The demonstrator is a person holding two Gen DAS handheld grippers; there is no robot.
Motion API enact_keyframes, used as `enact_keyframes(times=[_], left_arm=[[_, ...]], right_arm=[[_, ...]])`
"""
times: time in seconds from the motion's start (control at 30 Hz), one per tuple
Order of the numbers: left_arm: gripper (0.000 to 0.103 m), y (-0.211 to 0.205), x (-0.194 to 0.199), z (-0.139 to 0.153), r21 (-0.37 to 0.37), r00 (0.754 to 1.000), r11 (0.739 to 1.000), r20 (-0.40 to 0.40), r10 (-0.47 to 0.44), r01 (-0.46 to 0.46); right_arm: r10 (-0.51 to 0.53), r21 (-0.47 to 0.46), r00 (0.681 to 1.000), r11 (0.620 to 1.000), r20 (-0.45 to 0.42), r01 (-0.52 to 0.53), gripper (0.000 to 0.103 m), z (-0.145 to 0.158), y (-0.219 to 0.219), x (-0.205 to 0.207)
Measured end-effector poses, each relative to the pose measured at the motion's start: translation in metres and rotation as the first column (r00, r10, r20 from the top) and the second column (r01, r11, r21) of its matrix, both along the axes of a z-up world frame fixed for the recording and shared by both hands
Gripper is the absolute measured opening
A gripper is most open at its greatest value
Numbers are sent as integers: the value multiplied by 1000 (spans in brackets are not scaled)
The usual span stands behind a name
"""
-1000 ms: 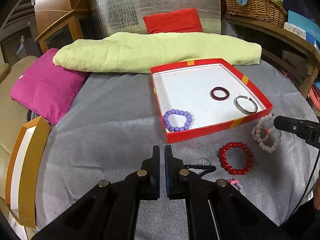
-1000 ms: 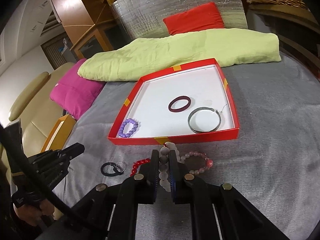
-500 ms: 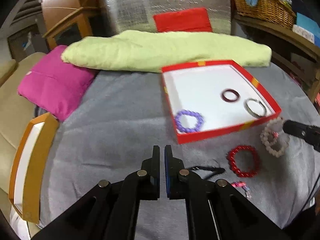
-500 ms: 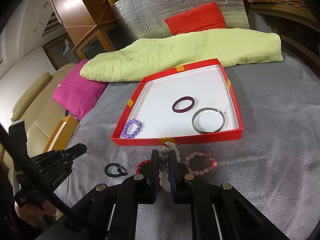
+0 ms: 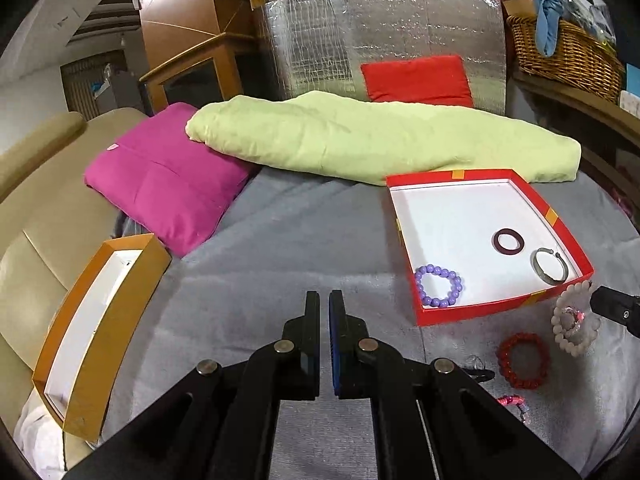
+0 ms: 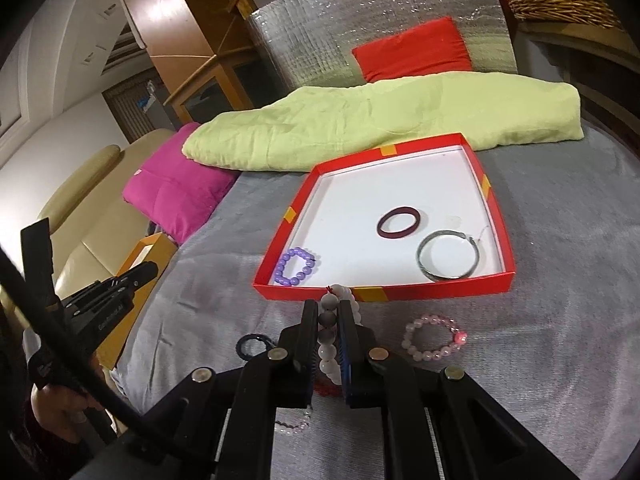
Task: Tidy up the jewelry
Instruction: 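Carry the white bead bracelet over the box with the right gripper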
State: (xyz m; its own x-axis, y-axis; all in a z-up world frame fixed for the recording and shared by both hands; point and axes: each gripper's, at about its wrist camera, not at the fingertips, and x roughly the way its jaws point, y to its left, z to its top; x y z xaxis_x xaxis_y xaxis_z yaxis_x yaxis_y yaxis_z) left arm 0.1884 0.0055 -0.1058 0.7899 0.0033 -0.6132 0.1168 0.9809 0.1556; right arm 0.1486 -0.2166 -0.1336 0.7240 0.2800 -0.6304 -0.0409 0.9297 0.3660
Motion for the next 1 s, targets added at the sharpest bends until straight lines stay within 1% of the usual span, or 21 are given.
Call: enact_keyframes(times=[0.53, 0.83, 1.0], left_arm=[[5, -1, -2, 1, 4, 1000, 1000, 2, -2, 2], [5, -4, -1, 1, 5, 1000, 1000, 4, -2, 2], [5, -6, 0, 2, -1, 1000, 1000, 4, -8, 8]], right_arm=[[18, 5, 1000, 1000, 16, -18, 10, 4, 9, 4], [16, 5, 1000, 1000, 21, -16, 10, 6, 8, 4], [-2, 14, 999, 1000, 39, 1, 10, 11, 1, 6]])
